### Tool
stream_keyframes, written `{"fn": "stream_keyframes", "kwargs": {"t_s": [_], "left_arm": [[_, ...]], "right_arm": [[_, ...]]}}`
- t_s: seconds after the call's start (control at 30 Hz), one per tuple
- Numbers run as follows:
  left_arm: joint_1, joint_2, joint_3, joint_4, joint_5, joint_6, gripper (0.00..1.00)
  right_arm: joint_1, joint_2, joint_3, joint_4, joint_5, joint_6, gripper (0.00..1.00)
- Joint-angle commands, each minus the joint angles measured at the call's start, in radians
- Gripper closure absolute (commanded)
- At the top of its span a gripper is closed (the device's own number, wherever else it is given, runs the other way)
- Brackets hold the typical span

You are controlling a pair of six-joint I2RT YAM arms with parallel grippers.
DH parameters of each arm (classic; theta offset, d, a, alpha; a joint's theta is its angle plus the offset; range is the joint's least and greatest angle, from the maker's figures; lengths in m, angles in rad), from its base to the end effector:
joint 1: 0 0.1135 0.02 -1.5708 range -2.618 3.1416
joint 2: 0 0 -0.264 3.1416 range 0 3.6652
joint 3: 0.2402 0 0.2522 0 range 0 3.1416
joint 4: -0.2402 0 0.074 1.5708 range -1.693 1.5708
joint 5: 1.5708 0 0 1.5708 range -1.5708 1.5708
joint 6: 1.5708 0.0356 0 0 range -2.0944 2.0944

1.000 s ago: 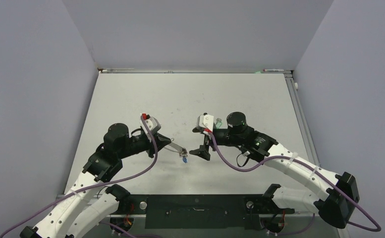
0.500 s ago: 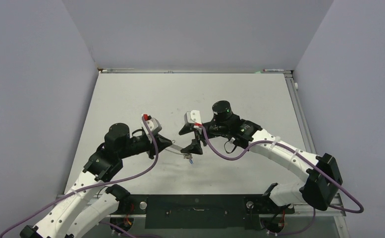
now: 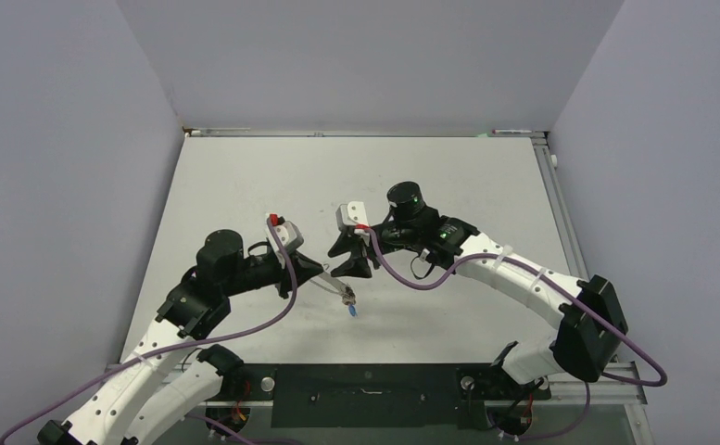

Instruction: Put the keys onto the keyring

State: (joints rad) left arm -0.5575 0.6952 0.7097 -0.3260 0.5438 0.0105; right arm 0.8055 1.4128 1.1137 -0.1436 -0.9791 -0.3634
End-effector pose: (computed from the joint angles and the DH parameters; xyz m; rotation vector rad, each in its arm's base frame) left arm 0.1267 -0.1007 0.3141 0.8996 1.7095 -0.8808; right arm 0.1969 0.2477 0.3192 -1.5913 1.2382 1.2582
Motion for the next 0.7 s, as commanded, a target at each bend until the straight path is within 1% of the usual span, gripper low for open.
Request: {"fn": "stream_keyframes", "kwargs": {"t_s": [0.0,0.57,0.6,0.67], "left_arm": [[-0.005,-0.002,0.048,0.039,0.026,-0.004,1.0],[-0.005,0.002,0.046,0.041,0.027,-0.004,1.0],[-0.005,0.002,0.046,0.041,0.028,-0.028,1.0],[-0.005,0.003,0.047,0.042,0.028,-0.032,1.0]], "right_arm": [[0.006,0.006,0.052,0.033,-0.062,-0.039,0.57],[0.024,0.051,0.071,0.047,-0.07,-0.043,0.64],[0.026,0.051,0.073,0.046,-0.069,-0.045,0.65],[0.028,0.055,0.076,0.046,-0.069,-0.048,0.68]]}}
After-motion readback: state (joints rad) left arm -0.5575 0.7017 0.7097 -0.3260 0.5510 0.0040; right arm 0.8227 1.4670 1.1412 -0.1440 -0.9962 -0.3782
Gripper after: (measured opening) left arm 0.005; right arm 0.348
